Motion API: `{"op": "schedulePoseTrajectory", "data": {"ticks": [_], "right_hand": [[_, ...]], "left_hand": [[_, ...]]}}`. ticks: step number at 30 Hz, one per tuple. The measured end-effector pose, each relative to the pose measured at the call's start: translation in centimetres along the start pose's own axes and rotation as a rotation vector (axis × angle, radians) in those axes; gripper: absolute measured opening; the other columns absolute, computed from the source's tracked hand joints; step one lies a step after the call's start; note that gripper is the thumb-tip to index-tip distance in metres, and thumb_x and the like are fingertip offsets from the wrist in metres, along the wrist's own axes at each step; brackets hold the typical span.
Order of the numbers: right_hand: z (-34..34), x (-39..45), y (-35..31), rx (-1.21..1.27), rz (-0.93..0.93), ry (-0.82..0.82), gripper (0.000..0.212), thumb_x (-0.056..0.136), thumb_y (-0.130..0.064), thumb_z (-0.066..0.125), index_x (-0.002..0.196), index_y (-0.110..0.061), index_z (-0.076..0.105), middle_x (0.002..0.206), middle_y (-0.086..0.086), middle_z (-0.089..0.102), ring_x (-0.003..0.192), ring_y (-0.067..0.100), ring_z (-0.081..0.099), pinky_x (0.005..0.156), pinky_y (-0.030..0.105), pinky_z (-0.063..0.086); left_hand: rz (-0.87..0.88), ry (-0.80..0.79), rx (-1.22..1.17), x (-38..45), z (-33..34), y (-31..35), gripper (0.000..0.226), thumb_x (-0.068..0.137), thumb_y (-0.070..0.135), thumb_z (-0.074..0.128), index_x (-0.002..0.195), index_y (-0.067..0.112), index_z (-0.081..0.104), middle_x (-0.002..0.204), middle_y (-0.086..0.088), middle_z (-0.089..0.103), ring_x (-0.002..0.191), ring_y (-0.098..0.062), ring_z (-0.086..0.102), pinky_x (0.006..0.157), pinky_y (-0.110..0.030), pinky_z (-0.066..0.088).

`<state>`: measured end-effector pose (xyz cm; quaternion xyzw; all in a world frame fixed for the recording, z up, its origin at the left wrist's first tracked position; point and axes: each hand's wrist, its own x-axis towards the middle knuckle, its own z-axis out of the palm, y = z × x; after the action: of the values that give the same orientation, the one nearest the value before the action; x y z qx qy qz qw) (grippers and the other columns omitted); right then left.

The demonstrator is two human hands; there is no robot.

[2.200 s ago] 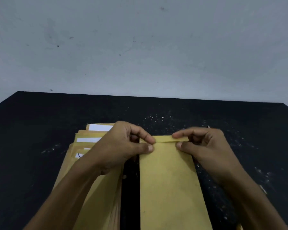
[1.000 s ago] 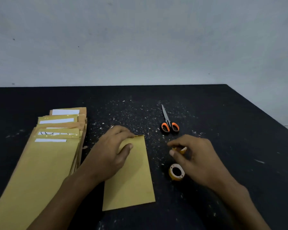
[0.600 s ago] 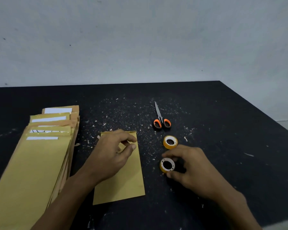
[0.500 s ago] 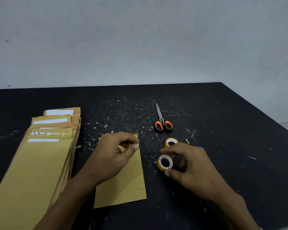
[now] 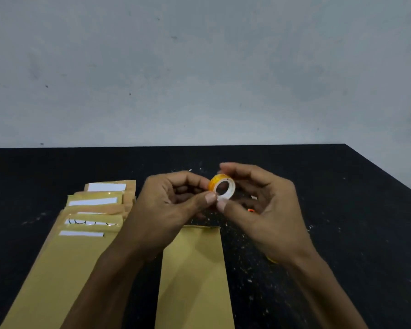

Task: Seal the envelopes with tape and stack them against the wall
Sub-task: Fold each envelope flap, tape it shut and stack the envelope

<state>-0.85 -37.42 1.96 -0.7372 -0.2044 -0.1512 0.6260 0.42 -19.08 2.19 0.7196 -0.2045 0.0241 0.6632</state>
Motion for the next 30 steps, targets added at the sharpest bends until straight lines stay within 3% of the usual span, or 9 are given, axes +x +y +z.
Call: {"op": "schedulePoseTrajectory", "data": {"ticks": [4, 8, 15, 18, 21, 30], "right_hand": [[0.3, 1.8, 0.7, 0.079, 0.101, -0.009, 0.03, 0.085, 0.001, 0.073, 0.109, -0.017, 0.072, 0.096, -0.001, 0.078, 0.092, 0.013, 0.075, 0.079, 0.026, 0.06], [0.3, 2.1, 1.6, 0.111, 0.233, -0.123, 0.039, 0.086, 0.003, 0.07, 0.12, -0.013, 0.062, 0.09, 0.001, 0.079, 0.085, 0.017, 0.076, 0.074, 0.027, 0.061], [0.6, 1.6, 2.4, 0.036, 0.237, -0.11, 0.055, 0.073, -0.005, 0.083, 0.122, -0.019, 0.063, 0.082, 0.004, 0.078, 0.074, 0.02, 0.076, 0.068, 0.032, 0.062], [0.8, 1.3, 2.4, -0.003, 0.24, -0.172, 0.052, 0.07, -0.01, 0.085, 0.118, -0.021, 0.067, 0.082, 0.002, 0.077, 0.078, 0.017, 0.076, 0.076, 0.033, 0.062], [0.9, 1.2, 2.6, 0.019, 0.258, -0.208, 0.038, 0.082, -0.011, 0.076, 0.119, -0.017, 0.069, 0.09, 0.003, 0.078, 0.086, 0.017, 0.075, 0.082, 0.034, 0.061], [0.8, 0.9, 3.4, -0.016, 0.256, -0.17, 0.029, 0.08, 0.001, 0.078, 0.105, -0.014, 0.075, 0.087, 0.003, 0.078, 0.083, 0.019, 0.076, 0.079, 0.039, 0.062]], "left_hand": [[0.005, 0.039, 0.009, 0.4, -0.7, -1.1, 0.024, 0.079, 0.014, 0.072, 0.102, 0.01, 0.072, 0.091, -0.006, 0.076, 0.086, -0.021, 0.074, 0.076, -0.028, 0.059], [-0.051, 0.001, 0.005, 0.1, -0.9, -2.1, 0.042, 0.076, 0.019, 0.072, 0.117, 0.018, 0.064, 0.092, -0.005, 0.076, 0.085, -0.022, 0.074, 0.081, -0.033, 0.06], [0.036, 0.111, 0.145, 0.0, -0.9, -3.5, 0.026, 0.088, 0.001, 0.068, 0.105, 0.021, 0.071, 0.095, 0.008, 0.077, 0.089, -0.009, 0.073, 0.076, -0.019, 0.057], [0.104, 0.157, 0.241, -0.1, -0.5, -4.1, 0.03, 0.09, 0.002, 0.066, 0.108, 0.026, 0.071, 0.099, 0.015, 0.075, 0.093, -0.003, 0.071, 0.078, -0.015, 0.055], [0.17, 0.194, 0.342, -0.1, -0.4, -4.9, 0.029, 0.091, 0.004, 0.066, 0.111, 0.023, 0.071, 0.1, 0.016, 0.075, 0.094, 0.001, 0.07, 0.08, -0.014, 0.055], [0.217, 0.197, 0.398, 0.1, -0.7, -6.0, 0.021, 0.088, 0.014, 0.064, 0.107, 0.02, 0.072, 0.096, 0.012, 0.073, 0.09, -0.002, 0.07, 0.076, -0.018, 0.057]]}}
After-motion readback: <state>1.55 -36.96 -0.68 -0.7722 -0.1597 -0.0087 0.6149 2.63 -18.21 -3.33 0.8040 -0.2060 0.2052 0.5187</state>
